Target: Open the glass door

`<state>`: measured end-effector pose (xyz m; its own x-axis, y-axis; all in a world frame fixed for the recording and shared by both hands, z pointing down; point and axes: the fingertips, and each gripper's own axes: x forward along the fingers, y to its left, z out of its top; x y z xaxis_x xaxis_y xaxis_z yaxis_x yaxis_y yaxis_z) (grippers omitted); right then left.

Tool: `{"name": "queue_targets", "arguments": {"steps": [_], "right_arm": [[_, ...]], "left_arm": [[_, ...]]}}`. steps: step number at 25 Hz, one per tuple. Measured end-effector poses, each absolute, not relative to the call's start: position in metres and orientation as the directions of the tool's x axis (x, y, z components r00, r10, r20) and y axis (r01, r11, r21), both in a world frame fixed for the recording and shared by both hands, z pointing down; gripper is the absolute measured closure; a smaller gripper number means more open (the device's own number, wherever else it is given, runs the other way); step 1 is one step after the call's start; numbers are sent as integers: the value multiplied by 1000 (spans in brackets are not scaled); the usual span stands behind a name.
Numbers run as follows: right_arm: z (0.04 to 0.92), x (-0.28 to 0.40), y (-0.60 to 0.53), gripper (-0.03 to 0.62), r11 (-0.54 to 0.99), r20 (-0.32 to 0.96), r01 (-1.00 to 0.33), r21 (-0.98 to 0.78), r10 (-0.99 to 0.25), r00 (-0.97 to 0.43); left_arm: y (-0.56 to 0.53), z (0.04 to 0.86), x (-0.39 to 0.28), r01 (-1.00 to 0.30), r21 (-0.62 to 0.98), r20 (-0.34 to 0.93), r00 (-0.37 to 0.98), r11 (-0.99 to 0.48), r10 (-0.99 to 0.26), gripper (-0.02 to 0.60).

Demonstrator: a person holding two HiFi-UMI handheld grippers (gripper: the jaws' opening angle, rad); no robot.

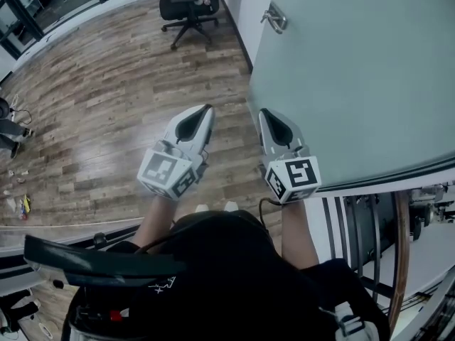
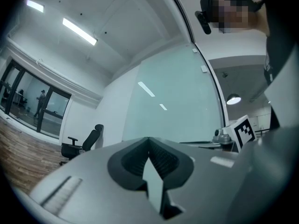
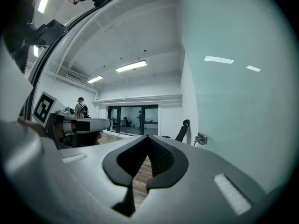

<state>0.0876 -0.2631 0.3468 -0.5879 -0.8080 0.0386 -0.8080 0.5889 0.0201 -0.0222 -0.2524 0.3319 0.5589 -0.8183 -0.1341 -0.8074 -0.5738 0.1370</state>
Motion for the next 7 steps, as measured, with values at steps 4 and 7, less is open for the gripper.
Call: {"name": "queue_targets", "arguments": {"steps": [4, 7], "right_arm": [[348, 87, -263, 592, 580, 52, -814, 26, -814, -578], [349, 84, -262, 592, 578, 62, -815, 34, -815, -576]], "left_arm": [[-253, 334, -22, -797, 136, -129, 574, -588, -808, 583], [-254, 334, -24, -792, 137, -132, 581, -596, -803, 581]]}}
